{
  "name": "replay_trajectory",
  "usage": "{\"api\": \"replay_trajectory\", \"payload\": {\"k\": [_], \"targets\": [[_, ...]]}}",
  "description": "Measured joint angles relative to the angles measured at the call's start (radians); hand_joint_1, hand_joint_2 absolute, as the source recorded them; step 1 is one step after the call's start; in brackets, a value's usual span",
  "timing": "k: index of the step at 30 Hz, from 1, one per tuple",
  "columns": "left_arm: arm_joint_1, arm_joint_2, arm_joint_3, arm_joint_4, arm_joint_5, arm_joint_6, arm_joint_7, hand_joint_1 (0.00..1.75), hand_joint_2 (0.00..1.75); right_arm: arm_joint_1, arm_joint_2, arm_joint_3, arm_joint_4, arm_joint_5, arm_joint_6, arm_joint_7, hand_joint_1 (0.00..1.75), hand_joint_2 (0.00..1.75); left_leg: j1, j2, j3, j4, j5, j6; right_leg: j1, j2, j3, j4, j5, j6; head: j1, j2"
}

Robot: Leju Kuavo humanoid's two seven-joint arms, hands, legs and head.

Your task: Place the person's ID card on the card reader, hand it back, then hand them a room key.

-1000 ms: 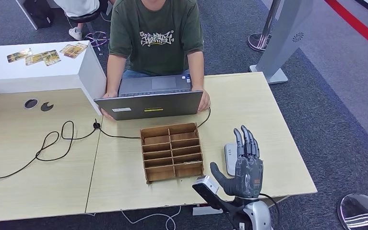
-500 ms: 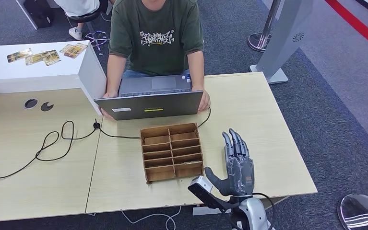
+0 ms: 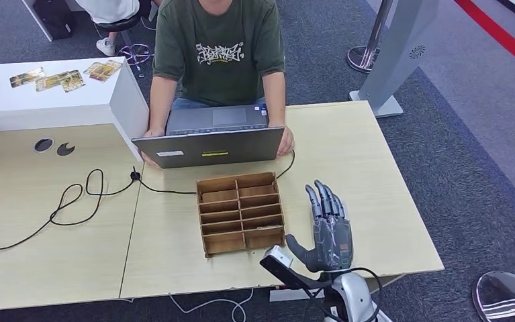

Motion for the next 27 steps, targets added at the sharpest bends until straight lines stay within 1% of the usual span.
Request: {"api": "replay_trajectory", "payload": {"k": [5,15,27], "targets": [[0.0,0.0,0.0,0.0,0.0,0.001,0.0,0.0,0.0,-0.019,0.0,0.016,0.025,0.031,0.015,0.02,0.0,1.75,0.0,0.0,0.0,0.0,0.0,0.0,0.0,0.0,0.0,0.0,0.0,0.0,0.0,0.0],[0.0,0.0,0.0,0.0,-0.001,0.0,0.001,0.0,0.0,-0.059,0.001,0.061,0.1,0.036,0.044,0.023,0.0,1.75,0.0,0.0,0.0,0.0,0.0,0.0,0.0,0.0,0.0,0.0,0.0,0.0,0.0,0.0],[0.0,0.002,0.0,0.0,-0.002,-0.002,0.003,0.0,0.0,-0.107,0.006,0.106,0.165,-0.007,0.073,0.027,0.0,1.75,0.0,0.0,0.0,0.0,0.0,0.0,0.0,0.0,0.0,0.0,0.0,0.0,0.0,0.0]]}}
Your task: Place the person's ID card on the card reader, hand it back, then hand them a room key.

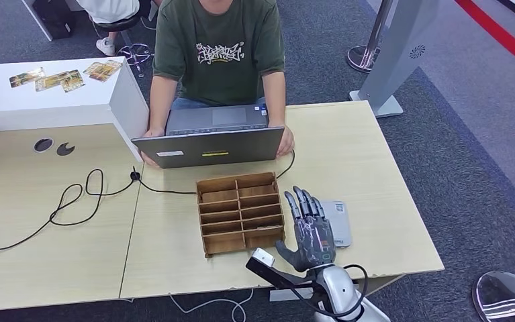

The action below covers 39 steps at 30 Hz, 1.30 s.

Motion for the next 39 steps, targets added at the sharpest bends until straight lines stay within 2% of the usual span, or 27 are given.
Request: {"api": "replay_trajectory", "payload": {"k": [20,29,39], "targets": [[0.0,0.005,0.0,0.0,0.001,-0.002,0.003,0.0,0.0,-0.08,0.003,0.07,0.096,0.001,0.086,0.027,0.0,1.75,0.0,0.0,0.0,0.0,0.0,0.0,0.0,0.0,0.0,0.0,0.0,0.0,0.0,0.0],[0.0,0.005,0.0,0.0,0.01,0.0,0.003,0.0,0.0,-0.084,-0.044,0.092,0.074,-0.005,0.136,0.039,0.0,1.75,0.0,0.0,0.0,0.0,0.0,0.0,0.0,0.0,0.0,0.0,0.0,0.0,0.0,0.0],[0.001,0.004,0.016,0.0,0.02,0.002,0.003,0.0,0.0,-0.035,-0.111,0.095,-0.044,-0.014,0.11,0.047,0.0,1.75,0.0,0.0,0.0,0.0,0.0,0.0,0.0,0.0,0.0,0.0,0.0,0.0,0.0,0.0]]}}
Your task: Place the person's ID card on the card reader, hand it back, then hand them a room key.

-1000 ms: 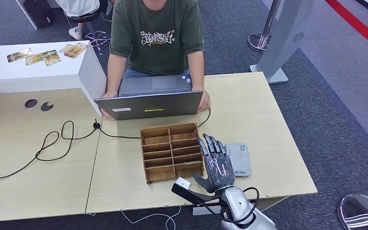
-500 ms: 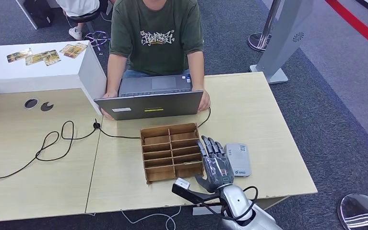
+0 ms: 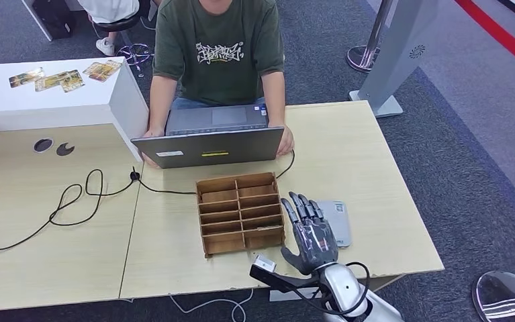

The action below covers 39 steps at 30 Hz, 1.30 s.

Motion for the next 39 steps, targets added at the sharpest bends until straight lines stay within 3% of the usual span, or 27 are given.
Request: {"api": "replay_trajectory", "payload": {"k": [11,29,39], "targets": [[0.0,0.0,0.001,0.0,-0.002,-0.001,0.0,0.0,0.0,0.003,-0.012,0.0,-0.039,-0.013,0.001,-0.019,0.0,1.75,0.0,0.0,0.0,0.0,0.0,0.0,0.0,0.0,0.0,0.0,0.0,0.0,0.0,0.0],[-0.003,0.001,0.001,0.0,-0.019,-0.008,0.0,0.0,0.0,-0.127,0.132,0.073,0.114,-0.084,-0.026,-0.087,0.0,1.75,0.0,0.0,0.0,0.0,0.001,0.0,0.0,0.0,0.0,0.001,0.0,0.0,0.0,0.0],[-0.002,0.002,0.001,0.0,-0.012,-0.006,0.0,0.0,0.0,-0.143,0.116,0.094,0.128,-0.071,0.017,-0.051,0.0,1.75,0.0,0.0,0.0,0.0,0.001,0.0,0.0,0.0,0.0,0.0,0.0,0.0,0.0,0.0]]}}
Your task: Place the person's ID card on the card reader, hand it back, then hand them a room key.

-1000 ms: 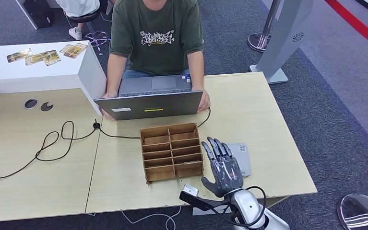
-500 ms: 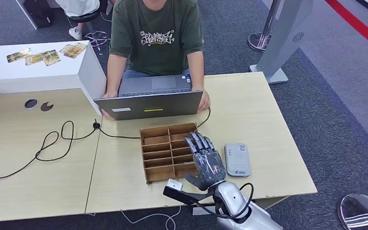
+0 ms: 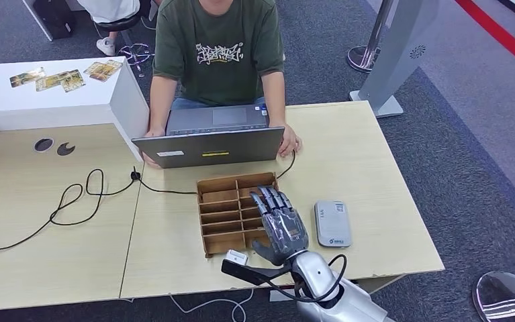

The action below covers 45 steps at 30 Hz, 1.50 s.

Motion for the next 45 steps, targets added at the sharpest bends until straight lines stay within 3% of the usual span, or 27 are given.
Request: {"api": "replay_trajectory", "payload": {"k": [8,13,45], "targets": [[0.002,0.0,0.0,0.0,0.011,0.004,0.0,0.0,0.0,0.021,-0.097,0.0,-0.088,0.023,0.023,0.033,0.0,1.75,0.0,0.0,0.0,0.0,0.0,0.0,0.0,0.0,0.0,0.0,0.0,0.0,0.0,0.0],[0.002,-0.001,0.0,0.0,0.013,0.004,0.0,0.0,0.0,0.036,-0.127,-0.002,-0.126,0.025,0.03,0.034,0.0,1.75,0.0,0.0,0.0,0.0,0.0,0.0,0.0,0.0,0.0,0.0,0.0,0.0,0.0,0.0],[0.002,-0.001,0.0,0.0,0.013,0.002,0.0,0.0,0.0,0.022,-0.125,0.004,-0.106,-0.068,0.078,-0.001,0.0,1.75,0.0,0.0,0.0,0.0,0.0,0.0,0.0,0.0,0.0,0.0,0.0,0.0,0.0,0.0]]}}
